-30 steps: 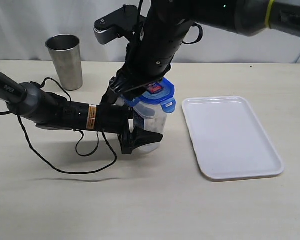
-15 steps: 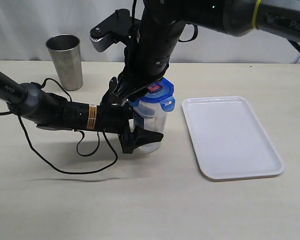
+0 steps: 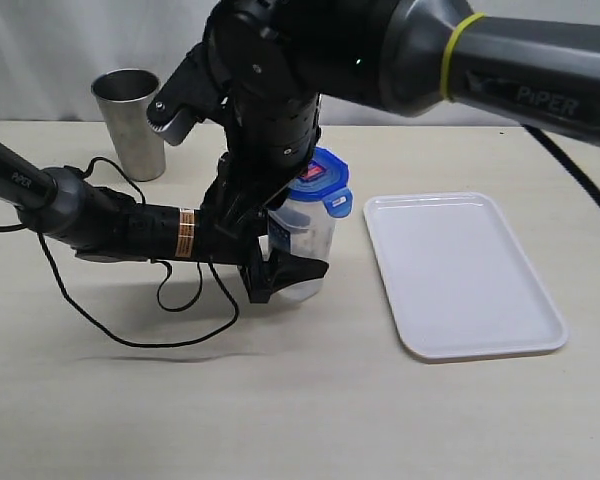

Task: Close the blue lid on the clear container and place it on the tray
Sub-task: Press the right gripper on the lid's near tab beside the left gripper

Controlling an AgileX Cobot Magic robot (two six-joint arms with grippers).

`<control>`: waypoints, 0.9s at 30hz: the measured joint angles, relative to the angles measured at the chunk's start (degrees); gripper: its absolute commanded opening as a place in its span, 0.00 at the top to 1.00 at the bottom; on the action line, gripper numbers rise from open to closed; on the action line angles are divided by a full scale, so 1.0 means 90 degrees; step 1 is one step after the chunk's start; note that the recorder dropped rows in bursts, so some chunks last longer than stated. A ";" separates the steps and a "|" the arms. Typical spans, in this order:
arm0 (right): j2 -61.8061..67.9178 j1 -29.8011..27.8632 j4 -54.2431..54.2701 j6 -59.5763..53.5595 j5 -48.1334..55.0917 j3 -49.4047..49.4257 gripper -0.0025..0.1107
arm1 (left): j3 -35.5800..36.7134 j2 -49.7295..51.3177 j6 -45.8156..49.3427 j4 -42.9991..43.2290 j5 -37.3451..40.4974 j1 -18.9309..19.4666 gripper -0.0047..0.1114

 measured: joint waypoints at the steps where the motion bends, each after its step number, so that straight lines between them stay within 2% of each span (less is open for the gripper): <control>1: 0.0020 0.0049 -0.0128 0.0000 0.0017 0.0000 0.69 | 0.0000 0.0000 0.0000 -0.0012 0.0000 0.0000 0.60; 5: 0.0105 0.0224 -0.0580 0.0000 0.0059 0.0000 0.70 | 0.0000 0.0000 -0.0056 -0.0110 0.0055 0.0000 0.60; 14: 0.0173 0.0245 -0.0805 0.0000 0.0034 0.0013 0.70 | 0.0000 0.0000 -0.0124 -0.0162 0.0058 0.0000 0.60; 20: 0.0184 0.0493 -0.1666 0.0175 -0.0082 0.0330 0.70 | 0.0000 0.0000 -0.0173 -0.0225 0.0071 0.0000 0.60; 24: 0.0196 0.0580 -0.1761 0.0157 -0.0093 0.0380 0.70 | 0.0000 0.0000 -0.0152 -0.0211 0.0058 0.0000 0.60; 27: 0.0182 0.0580 -0.1710 0.0101 -0.0093 0.0390 0.62 | 0.0000 0.0000 -0.0148 -0.0200 0.0058 0.0000 0.60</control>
